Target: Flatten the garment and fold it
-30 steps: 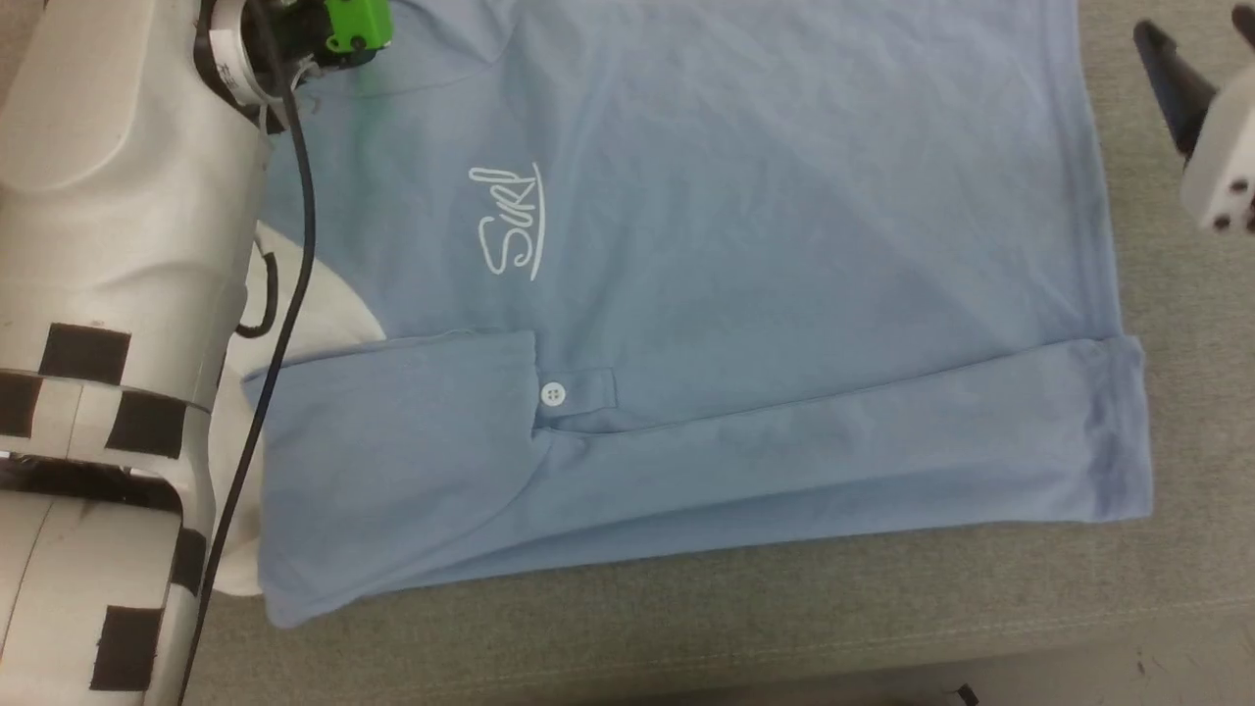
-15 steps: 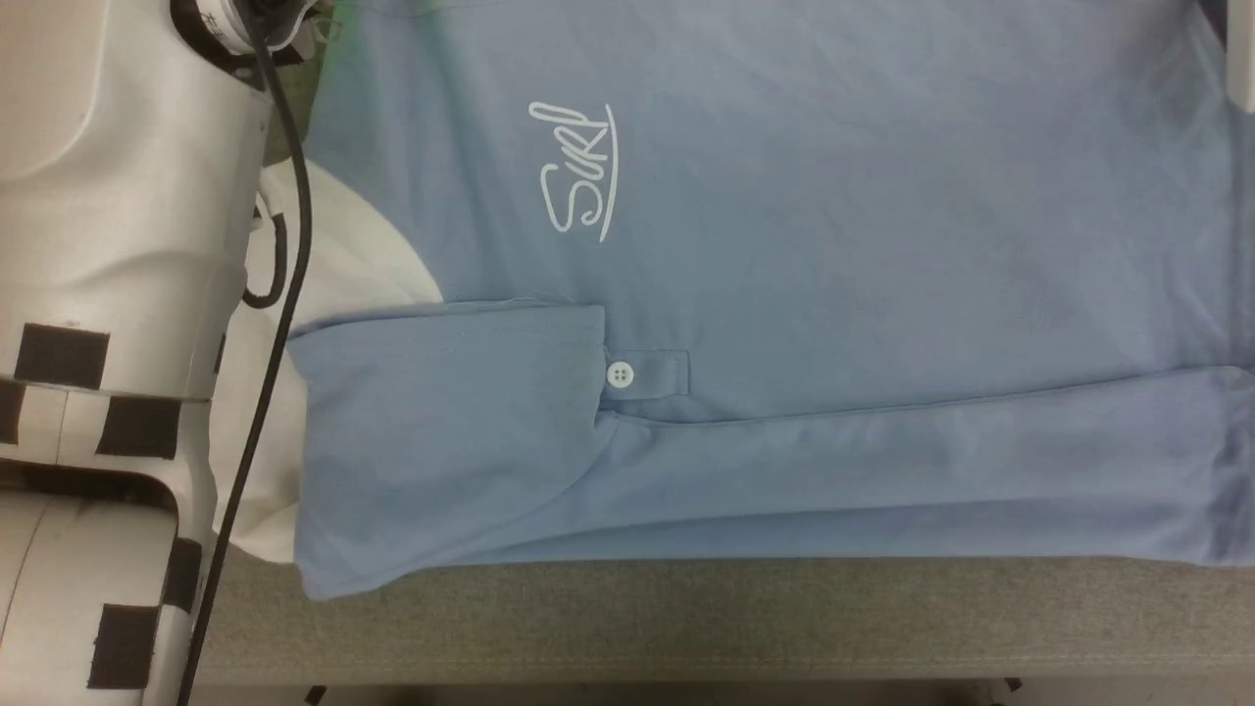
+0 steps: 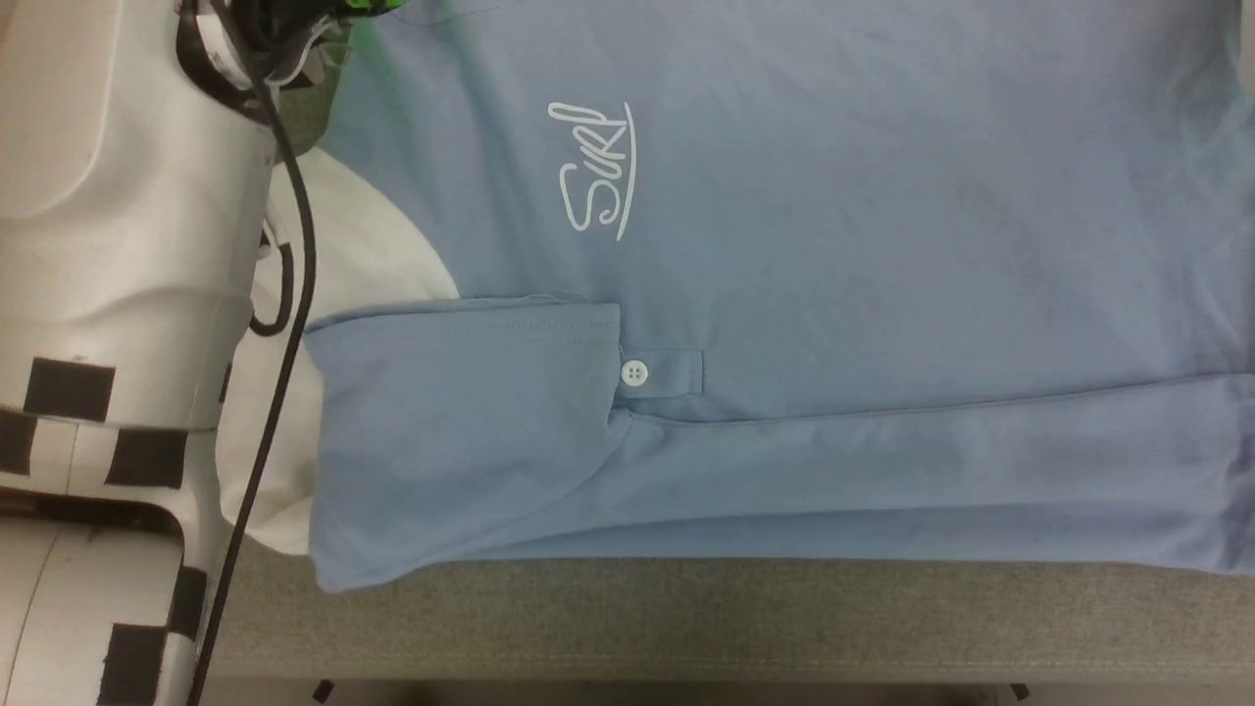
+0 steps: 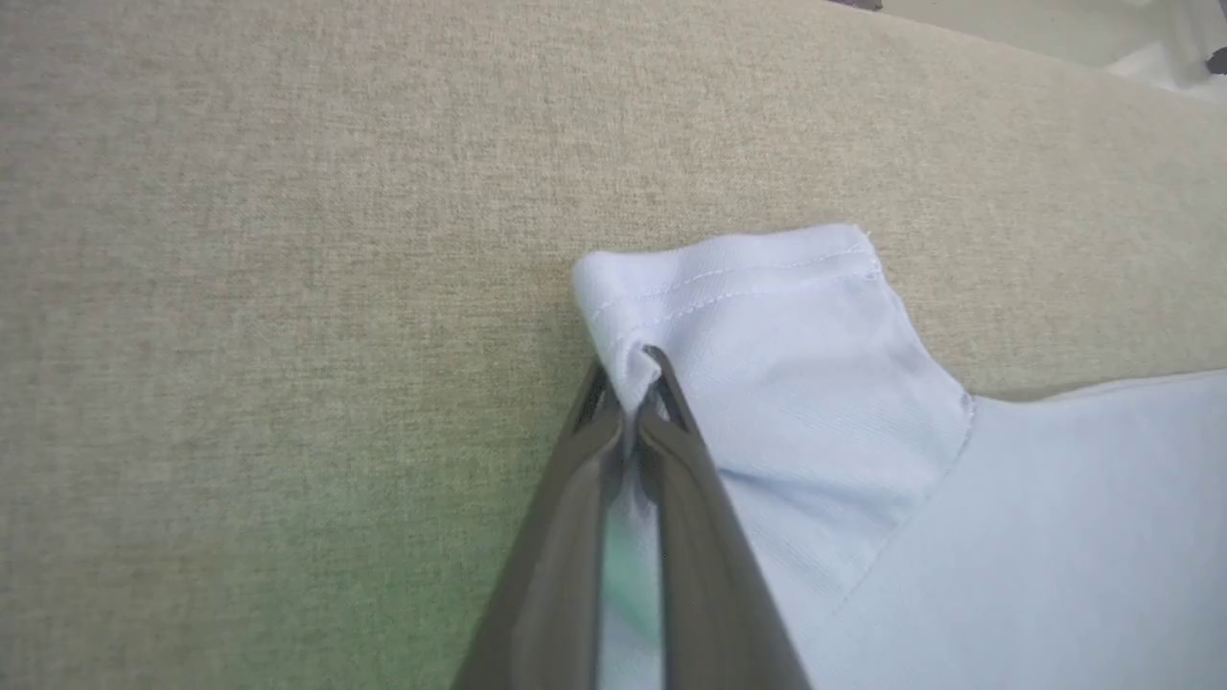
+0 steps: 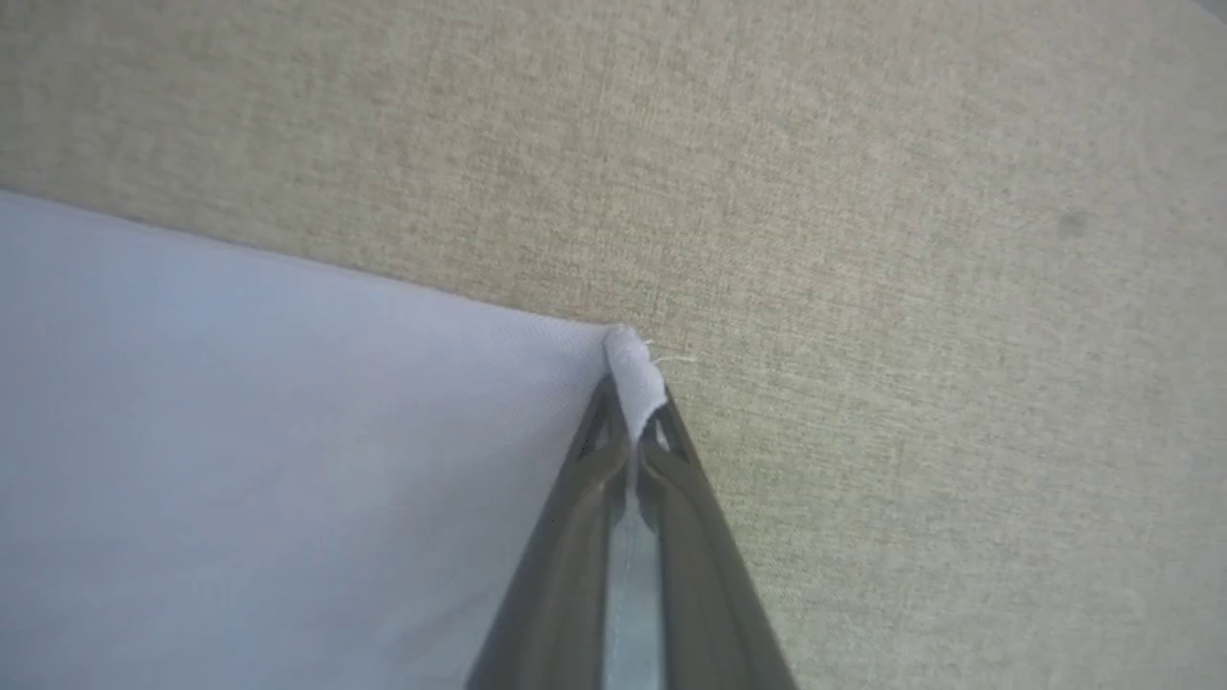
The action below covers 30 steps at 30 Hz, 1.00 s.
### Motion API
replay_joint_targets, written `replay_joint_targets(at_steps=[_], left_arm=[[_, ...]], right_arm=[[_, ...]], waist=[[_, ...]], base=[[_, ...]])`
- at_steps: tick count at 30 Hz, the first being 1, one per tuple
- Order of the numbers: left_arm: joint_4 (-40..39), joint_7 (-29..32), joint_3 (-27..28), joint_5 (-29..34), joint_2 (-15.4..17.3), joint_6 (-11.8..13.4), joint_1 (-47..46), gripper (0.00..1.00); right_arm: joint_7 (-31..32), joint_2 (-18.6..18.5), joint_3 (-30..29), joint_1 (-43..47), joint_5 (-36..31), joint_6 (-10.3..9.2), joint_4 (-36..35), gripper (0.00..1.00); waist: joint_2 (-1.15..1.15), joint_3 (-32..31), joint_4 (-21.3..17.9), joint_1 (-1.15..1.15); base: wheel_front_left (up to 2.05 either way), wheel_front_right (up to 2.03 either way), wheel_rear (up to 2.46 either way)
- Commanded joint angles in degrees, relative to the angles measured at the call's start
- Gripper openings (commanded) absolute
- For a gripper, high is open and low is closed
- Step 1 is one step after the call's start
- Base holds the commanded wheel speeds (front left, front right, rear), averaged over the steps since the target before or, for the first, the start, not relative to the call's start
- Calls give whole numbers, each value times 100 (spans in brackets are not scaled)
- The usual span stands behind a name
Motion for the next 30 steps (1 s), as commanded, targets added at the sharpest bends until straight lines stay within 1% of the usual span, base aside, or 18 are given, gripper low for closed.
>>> replay_joint_targets(at_steps=[1, 6, 10, 14, 19, 26, 30], left_arm=[[-57, -90, 32, -87, 37, -63, 94, 0], [-223, -403, 105, -274, 26, -386, 365, 0], [-379, -582, 196, -430, 65, -528, 714, 0], [-643, -700, 310, -646, 81, -606, 1226, 0], [-1080, -759, 437, -845, 161, -548, 2009, 0], [-1813, -789, 636, -1183, 150, -301, 3246, 0], [-2171, -843, 754, -1344, 140, -168, 3912, 0]], right_arm=[[-127, 25, -75, 191, -22, -8, 47, 0], [-803, 80, -275, 427, 53, -8, 16, 0], [-1381, 69, -343, 740, 150, -8, 40, 0], [-1924, 192, -497, 1145, 332, -8, 126, 0], [-2309, 232, -545, 1750, 486, -8, 206, 0], [-2568, 305, -619, 2579, 773, -8, 302, 0], [-2636, 386, -703, 2973, 881, -8, 339, 0]], waist=[[0, -198, -5, 0], [0, -705, 17, 0], [0, -1177, 18, 0], [0, -1672, 4, 0], [0, -2182, -36, 0], [0, -2690, -46, 0], [0, -2877, -58, 0]], base=[[0, 0, 0], [0, 0, 0], [0, 0, 0], [0, 0, 0], [0, 0, 0], [0, 0, 0], [0, 0, 0]])
